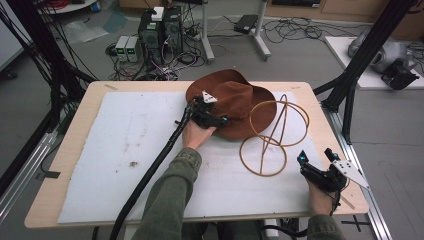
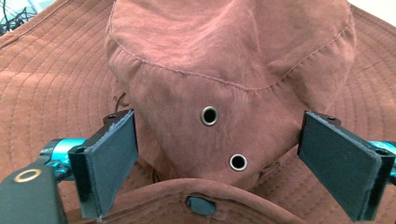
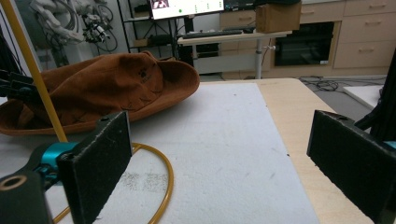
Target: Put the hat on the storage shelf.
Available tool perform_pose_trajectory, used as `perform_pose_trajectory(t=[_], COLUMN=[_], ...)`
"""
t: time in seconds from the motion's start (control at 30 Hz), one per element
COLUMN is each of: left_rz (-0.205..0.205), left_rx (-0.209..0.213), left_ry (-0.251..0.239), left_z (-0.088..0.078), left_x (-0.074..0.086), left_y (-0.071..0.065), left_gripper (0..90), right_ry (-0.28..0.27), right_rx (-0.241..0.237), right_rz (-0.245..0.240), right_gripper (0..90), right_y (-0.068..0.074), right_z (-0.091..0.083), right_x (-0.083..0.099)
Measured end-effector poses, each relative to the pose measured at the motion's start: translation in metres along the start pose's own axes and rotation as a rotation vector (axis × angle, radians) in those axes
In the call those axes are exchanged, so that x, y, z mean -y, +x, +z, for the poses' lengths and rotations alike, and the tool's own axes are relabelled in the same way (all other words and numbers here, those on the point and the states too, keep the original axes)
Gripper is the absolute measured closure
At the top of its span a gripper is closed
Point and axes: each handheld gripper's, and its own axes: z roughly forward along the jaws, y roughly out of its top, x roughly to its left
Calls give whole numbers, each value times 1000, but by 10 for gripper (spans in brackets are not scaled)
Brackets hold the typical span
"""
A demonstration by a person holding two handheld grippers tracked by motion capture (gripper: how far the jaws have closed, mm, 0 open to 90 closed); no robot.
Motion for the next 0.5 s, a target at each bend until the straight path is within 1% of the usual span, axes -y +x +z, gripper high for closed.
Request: perform_pose_trajectory(t=[0.07, 0.1, 0.13, 0.2, 0.23, 0.27, 0.3, 0.33, 0.37, 0.4, 0.43, 0.47, 0.5], left_rz=[5, 1, -6, -8, -16, -22, -22, -18, -19, -22, -27, -27, -30], left_rx=[-2, -2, -12, -17, -11, -26, -26, -37, -41, -42, -22, -22, -19], left_ry=[7, 11, 12, 11, 16, 23, 23, 21, 20, 17, 9, 9, 6], left_z=[1, 2, 5, 7, 9, 12, 12, 13, 13, 13, 13, 13, 13], left_x=[0, 0, 0, 0, 0, 1, 1, 1, 2, 2, 1, 1, 1], left_y=[1, 1, 0, -1, -1, -2, -2, -3, -3, -3, -2, -2, -2], left_gripper=[125, 125, 127, 129, 140, 159, 178, 214, 228, 248, 281, 314, 314], right_ry=[-2, 1, -1, -1, 0, -6, -3, -3, -3, -2, -2, 0, 0], right_rx=[1, 1, 1, 3, 3, 2, 3, 3, 3, 2, 1, 1, 1], right_rz=[1, 6, 9, 7, 14, 8, 10, 12, 11, 9, 9, 13, 13], right_gripper=[60, 60, 60, 60, 60, 60, 59, 60, 60, 60, 60, 60, 60], right_y=[0, 0, 0, 0, 0, -1, -1, -1, -1, -2, -2, -2, -2], right_z=[0, 0, 0, 0, 0, 1, 0, 1, 1, 1, 1, 1, 1], right_x=[0, 0, 0, 0, 0, 0, 0, 0, 0, 0, 0, 0, 0])
